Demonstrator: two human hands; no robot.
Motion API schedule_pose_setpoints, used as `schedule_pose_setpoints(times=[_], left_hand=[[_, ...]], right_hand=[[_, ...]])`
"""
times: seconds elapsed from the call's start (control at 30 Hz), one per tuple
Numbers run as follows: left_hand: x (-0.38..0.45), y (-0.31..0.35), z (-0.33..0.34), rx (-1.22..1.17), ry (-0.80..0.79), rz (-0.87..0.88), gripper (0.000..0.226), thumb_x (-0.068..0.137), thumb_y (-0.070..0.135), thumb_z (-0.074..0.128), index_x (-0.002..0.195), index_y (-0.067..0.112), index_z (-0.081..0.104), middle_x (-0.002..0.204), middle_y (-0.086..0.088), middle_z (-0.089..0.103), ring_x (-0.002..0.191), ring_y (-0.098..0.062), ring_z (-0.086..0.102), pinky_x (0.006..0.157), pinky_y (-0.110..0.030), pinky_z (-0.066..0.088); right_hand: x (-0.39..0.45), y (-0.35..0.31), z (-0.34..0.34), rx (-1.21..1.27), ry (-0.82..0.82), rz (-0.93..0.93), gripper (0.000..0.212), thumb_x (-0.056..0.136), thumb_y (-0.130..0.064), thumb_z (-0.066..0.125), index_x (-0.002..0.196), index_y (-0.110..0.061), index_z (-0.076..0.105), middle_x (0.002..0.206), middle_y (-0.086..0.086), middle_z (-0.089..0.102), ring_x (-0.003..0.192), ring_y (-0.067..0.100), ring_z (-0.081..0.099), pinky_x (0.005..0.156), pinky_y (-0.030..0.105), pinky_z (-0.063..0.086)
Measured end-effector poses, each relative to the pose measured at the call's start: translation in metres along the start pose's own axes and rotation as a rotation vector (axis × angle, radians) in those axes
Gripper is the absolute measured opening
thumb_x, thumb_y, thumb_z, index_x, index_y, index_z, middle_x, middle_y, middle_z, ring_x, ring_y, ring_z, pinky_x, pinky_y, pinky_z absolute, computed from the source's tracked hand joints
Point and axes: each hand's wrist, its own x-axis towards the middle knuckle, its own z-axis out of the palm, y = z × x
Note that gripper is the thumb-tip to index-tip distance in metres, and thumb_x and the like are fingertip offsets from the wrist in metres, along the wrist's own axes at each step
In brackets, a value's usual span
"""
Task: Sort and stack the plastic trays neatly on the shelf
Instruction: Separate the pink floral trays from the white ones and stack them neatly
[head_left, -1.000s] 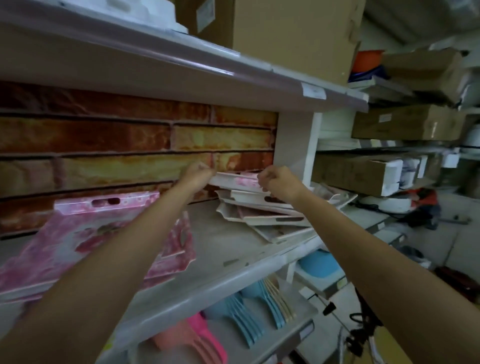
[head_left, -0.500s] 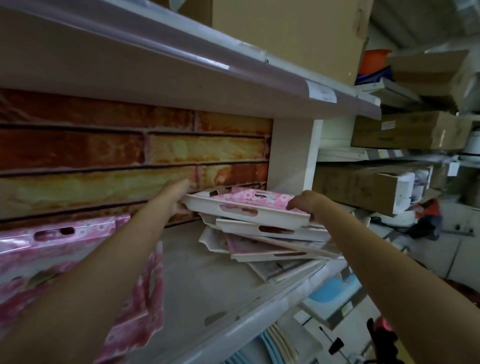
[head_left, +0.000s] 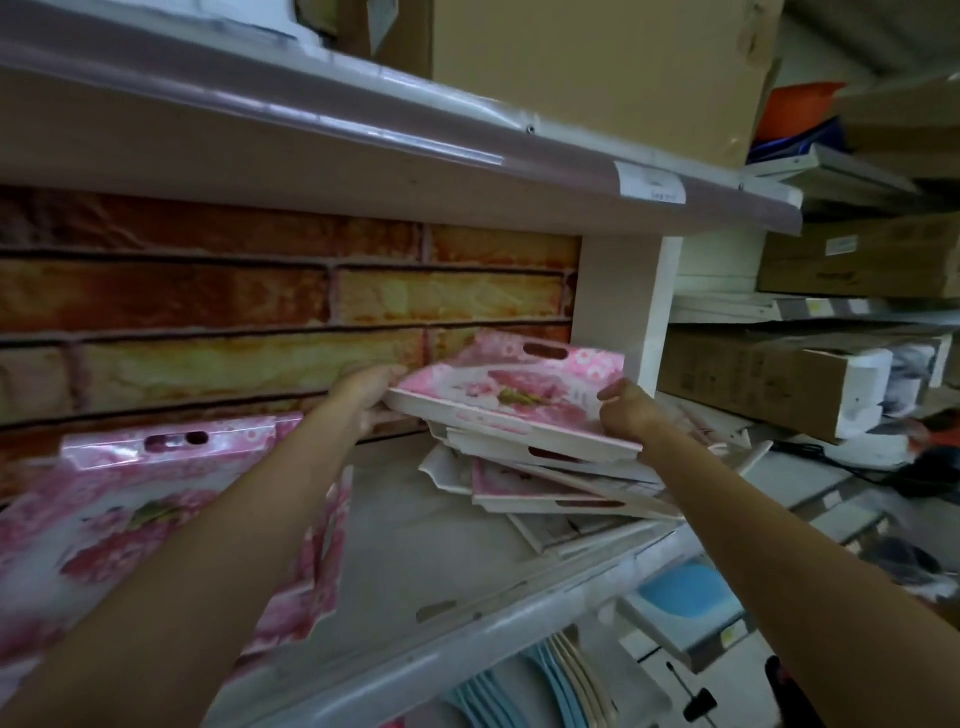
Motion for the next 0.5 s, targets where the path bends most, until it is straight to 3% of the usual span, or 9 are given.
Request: schedule_pose_setpoints(times=[0.03,0.1,0.17,0.23,0.27,0.37,0.5], left_hand=[[-0.004,0.001,-0.004,-0.002,0.009,0.022,0.026,0.093,0.000,0.040,0.076,0.013,0.055,0.075,-0.002,0.050,0.065,-0.013,0.048,0.034,-0.019,0.047],[-0.017,0.004,-0.014,-0.011,0.035,0.043,0.026,0.092,0.001,0.041,0.073,0.014,0.053,0.077,-0.003,0.051,0.066,-0.014,0.050,0.034,-0.019,0.047],[-0.032,0.006,-0.024,-0.050,0.049,0.038,0.025,0.091,0.000,0.041,0.074,0.013,0.053,0.083,-0.007,0.053,0.068,-0.016,0.051,0.038,-0.023,0.051],[-0.050,0.004,-0.038,-0.108,0.052,-0.028,0.020,0.090,0.004,0.042,0.073,0.010,0.051,0.088,-0.011,0.054,0.070,-0.020,0.053,0.048,-0.032,0.055],[-0.059,0.003,-0.046,-0.128,0.043,-0.078,0.017,0.090,0.010,0.044,0.075,0.009,0.050,0.088,-0.012,0.054,0.071,-0.022,0.054,0.055,-0.037,0.056],[-0.084,0.002,-0.071,-0.139,0.038,-0.169,0.020,0.090,0.027,0.047,0.091,0.009,0.054,0.087,-0.010,0.057,0.074,-0.025,0.055,0.072,-0.043,0.053],[-0.123,-0.002,-0.095,0.049,0.106,-0.222,0.028,0.092,0.031,0.047,0.073,0.010,0.051,0.067,-0.003,0.051,0.059,-0.017,0.048,0.039,-0.017,0.049]], right_hand=[[-0.004,0.000,-0.001,0.045,0.010,-0.019,0.037,0.092,-0.002,0.041,0.128,-0.009,0.046,0.136,0.020,0.045,0.118,0.034,0.049,0.091,0.041,0.047],[-0.012,-0.001,-0.003,0.148,0.024,-0.038,0.035,0.092,0.000,0.038,0.125,-0.011,0.047,0.131,0.019,0.045,0.104,0.030,0.052,0.062,0.030,0.044],[-0.023,-0.005,-0.007,0.273,0.035,-0.065,0.031,0.093,0.002,0.036,0.120,-0.007,0.049,0.125,0.014,0.045,0.107,0.031,0.052,0.071,0.033,0.048],[-0.032,-0.011,-0.008,0.429,0.029,-0.068,0.021,0.093,0.007,0.036,0.094,-0.008,0.051,0.128,0.018,0.049,0.120,0.036,0.050,0.098,0.041,0.046],[-0.037,-0.013,-0.008,0.480,0.014,-0.072,0.025,0.093,0.008,0.036,0.079,-0.011,0.045,0.124,0.022,0.052,0.125,0.040,0.046,0.106,0.043,0.042],[-0.049,-0.008,-0.004,0.505,-0.017,-0.088,0.030,0.090,0.007,0.037,0.070,-0.015,0.041,0.100,0.016,0.054,0.125,0.042,0.046,0.107,0.048,0.039],[-0.077,-0.004,-0.002,0.468,-0.053,-0.178,0.036,0.084,0.009,0.035,0.069,-0.022,0.045,0.113,0.016,0.054,0.111,0.036,0.054,0.101,0.042,0.045]])
